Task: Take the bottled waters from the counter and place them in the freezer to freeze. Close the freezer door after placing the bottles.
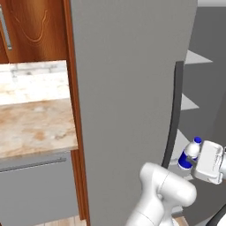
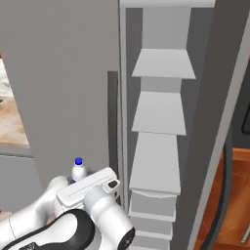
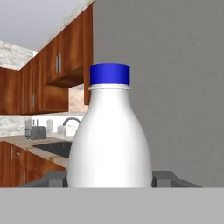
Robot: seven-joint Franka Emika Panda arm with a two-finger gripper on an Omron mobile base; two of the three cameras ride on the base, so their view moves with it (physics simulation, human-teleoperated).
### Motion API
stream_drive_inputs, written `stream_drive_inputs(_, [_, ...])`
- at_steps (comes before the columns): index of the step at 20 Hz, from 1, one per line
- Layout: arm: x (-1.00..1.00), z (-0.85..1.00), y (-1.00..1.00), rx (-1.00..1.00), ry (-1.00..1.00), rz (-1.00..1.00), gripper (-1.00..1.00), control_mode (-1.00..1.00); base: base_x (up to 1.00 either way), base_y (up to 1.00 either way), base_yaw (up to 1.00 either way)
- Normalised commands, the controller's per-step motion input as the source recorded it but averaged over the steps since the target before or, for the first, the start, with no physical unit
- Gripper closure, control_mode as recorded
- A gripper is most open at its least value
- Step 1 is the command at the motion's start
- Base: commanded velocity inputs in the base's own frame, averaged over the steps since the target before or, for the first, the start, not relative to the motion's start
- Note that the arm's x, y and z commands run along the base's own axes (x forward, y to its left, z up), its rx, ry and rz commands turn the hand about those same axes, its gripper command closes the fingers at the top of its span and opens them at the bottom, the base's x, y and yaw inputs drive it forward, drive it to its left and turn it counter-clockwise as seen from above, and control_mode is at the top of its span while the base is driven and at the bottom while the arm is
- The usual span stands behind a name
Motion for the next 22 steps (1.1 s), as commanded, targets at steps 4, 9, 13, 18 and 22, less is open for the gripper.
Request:
stream_drive_inputs(4, [0.00, 0.00, 0.00, 0.00, 0.00, 0.00, 1.00, 1.00, 0.20, 0.03, 0.06])
stream_drive_inputs(9, [0.00, 0.00, 0.00, 0.00, 0.00, 0.00, 1.00, 1.00, 0.00, -0.12, 0.02])
stream_drive_inputs(13, [0.00, 0.00, 0.00, 0.00, 0.00, 0.00, 1.00, 1.00, 0.00, -0.17, 0.00])
stream_drive_inputs(18, [0.00, 0.00, 0.00, 0.00, 0.00, 0.00, 1.00, 1.00, 0.00, -0.38, 0.00])
stream_drive_inputs(22, [0.00, 0.00, 0.00, 0.00, 0.00, 0.00, 1.00, 1.00, 0.00, -0.30, 0.00])
